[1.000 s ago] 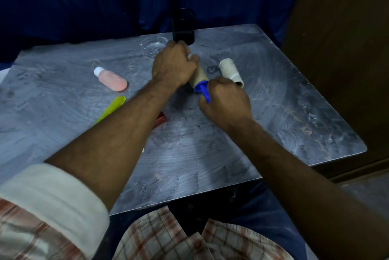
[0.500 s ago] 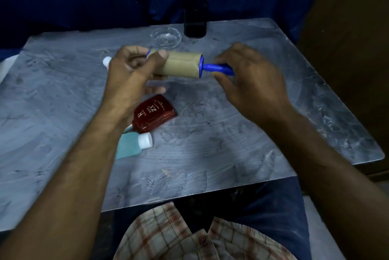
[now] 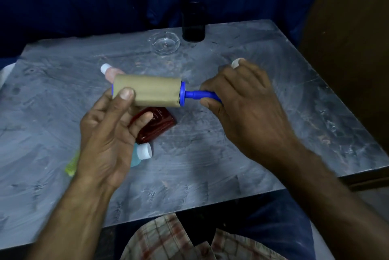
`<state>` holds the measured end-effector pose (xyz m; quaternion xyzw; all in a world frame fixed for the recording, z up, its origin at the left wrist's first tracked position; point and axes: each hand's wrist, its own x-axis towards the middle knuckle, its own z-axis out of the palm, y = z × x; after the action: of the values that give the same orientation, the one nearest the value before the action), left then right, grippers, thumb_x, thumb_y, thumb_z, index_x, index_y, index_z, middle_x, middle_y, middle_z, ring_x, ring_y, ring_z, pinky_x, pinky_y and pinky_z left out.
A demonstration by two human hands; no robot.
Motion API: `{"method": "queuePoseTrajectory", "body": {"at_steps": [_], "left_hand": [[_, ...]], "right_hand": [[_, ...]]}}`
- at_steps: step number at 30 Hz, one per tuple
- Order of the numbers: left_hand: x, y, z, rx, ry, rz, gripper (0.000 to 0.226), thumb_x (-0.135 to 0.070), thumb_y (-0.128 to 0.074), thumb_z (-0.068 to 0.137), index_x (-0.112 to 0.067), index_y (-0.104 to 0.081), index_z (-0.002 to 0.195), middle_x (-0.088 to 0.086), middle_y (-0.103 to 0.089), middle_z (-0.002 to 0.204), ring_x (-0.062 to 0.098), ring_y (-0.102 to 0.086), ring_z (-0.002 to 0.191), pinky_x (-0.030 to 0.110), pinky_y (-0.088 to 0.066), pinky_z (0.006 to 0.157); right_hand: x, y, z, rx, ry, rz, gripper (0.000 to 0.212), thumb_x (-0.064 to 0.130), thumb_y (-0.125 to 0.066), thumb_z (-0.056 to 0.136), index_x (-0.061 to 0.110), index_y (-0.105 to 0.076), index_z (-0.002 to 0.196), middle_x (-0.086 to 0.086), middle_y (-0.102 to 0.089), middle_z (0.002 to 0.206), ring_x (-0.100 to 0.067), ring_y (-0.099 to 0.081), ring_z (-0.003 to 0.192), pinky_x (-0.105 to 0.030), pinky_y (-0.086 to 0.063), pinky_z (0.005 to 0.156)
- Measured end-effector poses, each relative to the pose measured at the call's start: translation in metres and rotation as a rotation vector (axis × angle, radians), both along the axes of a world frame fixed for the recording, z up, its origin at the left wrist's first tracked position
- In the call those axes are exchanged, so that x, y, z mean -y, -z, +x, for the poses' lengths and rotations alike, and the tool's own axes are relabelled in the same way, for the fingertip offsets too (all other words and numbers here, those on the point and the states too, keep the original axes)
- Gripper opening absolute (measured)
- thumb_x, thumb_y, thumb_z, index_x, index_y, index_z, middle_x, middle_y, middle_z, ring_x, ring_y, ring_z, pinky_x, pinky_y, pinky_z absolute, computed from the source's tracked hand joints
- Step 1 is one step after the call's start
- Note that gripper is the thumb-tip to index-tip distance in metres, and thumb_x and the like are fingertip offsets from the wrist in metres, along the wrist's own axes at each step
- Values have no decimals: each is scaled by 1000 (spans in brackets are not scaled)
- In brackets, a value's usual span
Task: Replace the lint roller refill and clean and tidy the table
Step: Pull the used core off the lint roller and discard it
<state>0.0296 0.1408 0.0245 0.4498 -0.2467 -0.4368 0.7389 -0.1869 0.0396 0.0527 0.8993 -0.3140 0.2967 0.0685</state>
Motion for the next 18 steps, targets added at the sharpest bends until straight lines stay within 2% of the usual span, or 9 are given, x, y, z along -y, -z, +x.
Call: {"method": "queuePoseTrajectory", "body": {"at_steps": [2,7,10,13,16,18], "left_hand": [[0,-3,-9,-74,-47,-11,3,-31,-72,96,-30,-75,97,-7,-75,109,10,-71,102,23,-61,77],[8,-12,-29,-167,-210,14,19,-46,-71,89,-30,-81,91,-6,-76,104,7,-71,90,22,-60,65],[13,-12,-26,-136,-285,4,23,-51,-68,93,-30,-77,91,-6,-76,98,10,-69,81,23,-56,56],[14,-9,-12,-79,-295,-28,23,-48,-60,97,-26,-68,102,-6,-72,89,11,-64,72,23,-52,49],[11,-8,5,-51,-313,-43,27,-44,-58,97,-22,-64,111,-5,-74,92,10,-70,74,24,-53,49],[8,-8,13,-22,-314,-35,24,-43,-61,96,-23,-66,109,-5,-75,93,10,-73,77,25,-56,51]], "right_hand": [[0,0,1,5,2,-47,20,29,-59,104,15,-70,115,-1,-65,104,-23,-61,101,-51,-36,117],[6,0,9,31,-6,-160,16,19,-67,99,15,-71,115,-3,-66,102,-26,-63,99,-56,-36,116],[8,1,16,12,-56,-91,21,25,-57,105,14,-70,116,-3,-67,102,-26,-63,97,-54,-37,115],[14,-1,22,23,-65,11,27,29,-50,106,13,-71,111,-1,-66,100,-25,-62,91,-48,-43,105],[21,-4,30,59,-88,18,24,28,-55,104,13,-72,110,-1,-66,99,-26,-62,90,-47,-45,99],[25,-6,36,94,-100,-32,21,27,-60,102,13,-73,111,-2,-66,100,-27,-62,93,-48,-43,102]]}}
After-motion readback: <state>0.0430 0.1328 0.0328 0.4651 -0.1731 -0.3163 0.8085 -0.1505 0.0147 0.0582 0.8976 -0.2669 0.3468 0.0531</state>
